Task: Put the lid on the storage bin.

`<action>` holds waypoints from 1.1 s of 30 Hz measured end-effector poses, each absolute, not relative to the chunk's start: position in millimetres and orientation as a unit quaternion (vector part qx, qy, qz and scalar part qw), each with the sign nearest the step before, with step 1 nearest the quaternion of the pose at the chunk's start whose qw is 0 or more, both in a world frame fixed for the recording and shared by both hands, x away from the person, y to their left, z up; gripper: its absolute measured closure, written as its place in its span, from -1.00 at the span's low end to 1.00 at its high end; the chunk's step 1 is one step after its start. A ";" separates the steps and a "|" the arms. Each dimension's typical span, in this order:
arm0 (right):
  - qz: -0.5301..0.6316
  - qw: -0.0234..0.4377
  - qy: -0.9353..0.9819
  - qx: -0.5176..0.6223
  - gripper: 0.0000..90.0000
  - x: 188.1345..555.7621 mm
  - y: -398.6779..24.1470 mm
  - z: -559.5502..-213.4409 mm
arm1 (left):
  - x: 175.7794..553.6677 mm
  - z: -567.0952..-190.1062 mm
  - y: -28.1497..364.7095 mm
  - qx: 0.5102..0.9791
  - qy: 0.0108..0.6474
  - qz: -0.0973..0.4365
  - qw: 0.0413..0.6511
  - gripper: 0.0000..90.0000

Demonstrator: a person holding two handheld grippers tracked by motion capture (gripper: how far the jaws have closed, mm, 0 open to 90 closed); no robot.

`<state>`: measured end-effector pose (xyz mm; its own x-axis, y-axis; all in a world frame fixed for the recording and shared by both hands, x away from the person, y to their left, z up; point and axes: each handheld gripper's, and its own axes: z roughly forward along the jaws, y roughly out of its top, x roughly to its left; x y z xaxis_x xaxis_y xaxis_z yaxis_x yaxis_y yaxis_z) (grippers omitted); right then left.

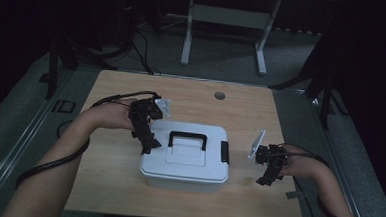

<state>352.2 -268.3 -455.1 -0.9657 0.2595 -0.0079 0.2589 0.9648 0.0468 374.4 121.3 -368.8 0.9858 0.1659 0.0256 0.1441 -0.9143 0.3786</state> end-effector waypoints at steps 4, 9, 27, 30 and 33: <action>0.022 0.008 0.991 0.132 -0.66 352.6 -268.6 -455.8 | 371.6 -371.0 136.7 0.977 0.092 0.030 0.190 -0.97; 0.031 0.019 0.990 0.138 -0.66 353.9 -269.1 -454.7 | 369.9 -374.5 154.8 0.975 0.111 0.029 0.190 -0.96; 0.051 0.037 0.988 0.140 -0.66 354.3 -270.4 -456.9 | 359.4 -409.2 214.9 0.964 0.168 0.006 0.205 -0.96; 0.054 0.041 0.988 0.141 -0.66 353.9 -271.5 -458.2 | 357.0 -417.5 222.5 0.961 0.179 0.002 0.209 -0.96; 0.067 0.046 0.986 0.147 -0.66 353.3 -274.6 -459.5 | 354.7 -426.7 229.0 0.959 0.185 0.002 0.215 -0.96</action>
